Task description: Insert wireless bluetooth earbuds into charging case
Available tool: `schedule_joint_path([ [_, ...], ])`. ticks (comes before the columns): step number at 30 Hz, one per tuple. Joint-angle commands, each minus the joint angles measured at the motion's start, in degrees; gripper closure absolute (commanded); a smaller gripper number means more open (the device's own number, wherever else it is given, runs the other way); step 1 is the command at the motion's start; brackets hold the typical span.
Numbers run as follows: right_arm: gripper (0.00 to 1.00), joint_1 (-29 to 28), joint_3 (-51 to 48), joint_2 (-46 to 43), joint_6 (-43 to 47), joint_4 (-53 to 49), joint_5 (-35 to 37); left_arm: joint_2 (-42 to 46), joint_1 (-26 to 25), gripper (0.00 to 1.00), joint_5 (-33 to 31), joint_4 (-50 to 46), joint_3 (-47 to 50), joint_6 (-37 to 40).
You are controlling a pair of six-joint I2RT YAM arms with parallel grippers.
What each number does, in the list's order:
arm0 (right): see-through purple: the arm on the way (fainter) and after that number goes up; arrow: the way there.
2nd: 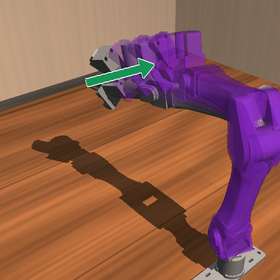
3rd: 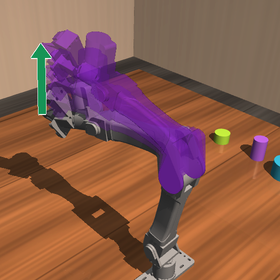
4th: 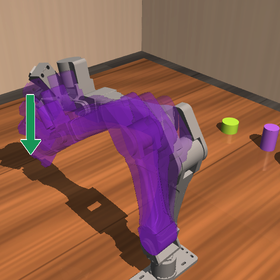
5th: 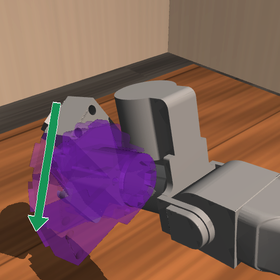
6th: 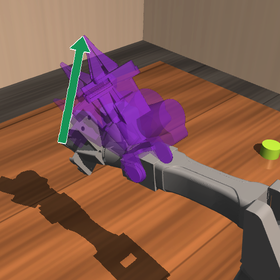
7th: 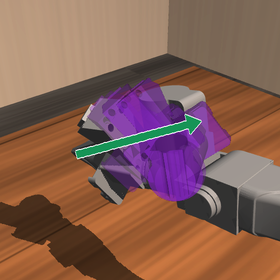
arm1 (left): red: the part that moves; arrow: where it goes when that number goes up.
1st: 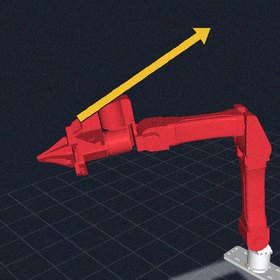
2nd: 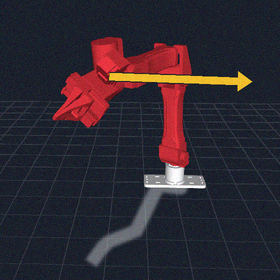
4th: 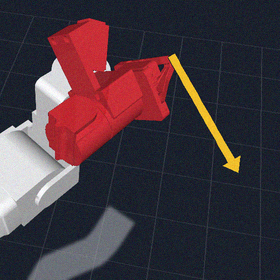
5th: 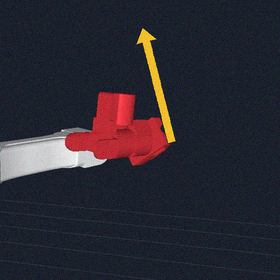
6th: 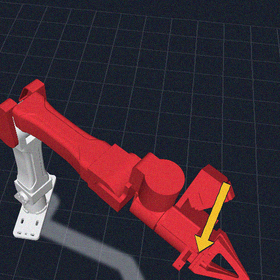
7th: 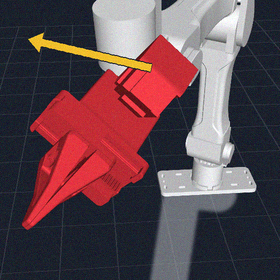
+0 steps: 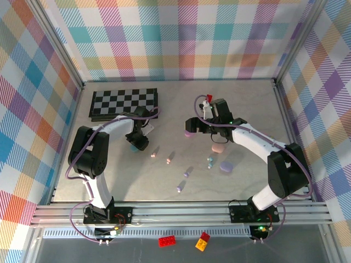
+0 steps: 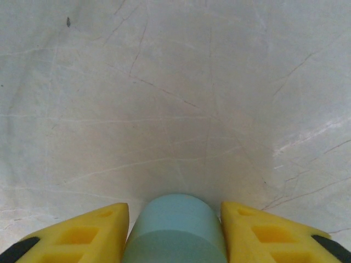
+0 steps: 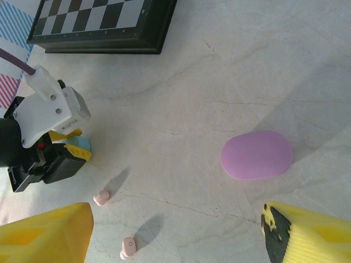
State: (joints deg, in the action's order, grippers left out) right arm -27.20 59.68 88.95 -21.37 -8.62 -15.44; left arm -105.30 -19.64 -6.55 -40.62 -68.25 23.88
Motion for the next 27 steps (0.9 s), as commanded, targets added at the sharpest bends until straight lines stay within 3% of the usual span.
schedule_joint_path([
  [1,0.20,-0.1,-0.3,0.5,0.5,1.5,0.3,1.1,-0.1,0.57,0.7,-2.4,-1.1,-0.3],
  [6,0.20,-0.1,-0.4,0.0,0.7,2.1,-0.2,3.8,-0.1,0.58,1.8,-2.4,-1.7,-5.3],
  [12,0.20,-0.2,-3.0,-1.0,1.1,7.9,-3.6,7.4,0.0,0.60,2.2,1.6,-1.5,-19.2],
  [17,0.20,-1.0,-5.6,-1.2,0.0,15.3,-6.6,12.2,-0.1,0.59,7.6,6.8,1.3,-26.6],
  [27,0.17,-8.8,-16.4,-3.4,3.0,40.6,-2.9,21.8,-0.4,0.58,17.9,31.2,8.4,-48.6],
])
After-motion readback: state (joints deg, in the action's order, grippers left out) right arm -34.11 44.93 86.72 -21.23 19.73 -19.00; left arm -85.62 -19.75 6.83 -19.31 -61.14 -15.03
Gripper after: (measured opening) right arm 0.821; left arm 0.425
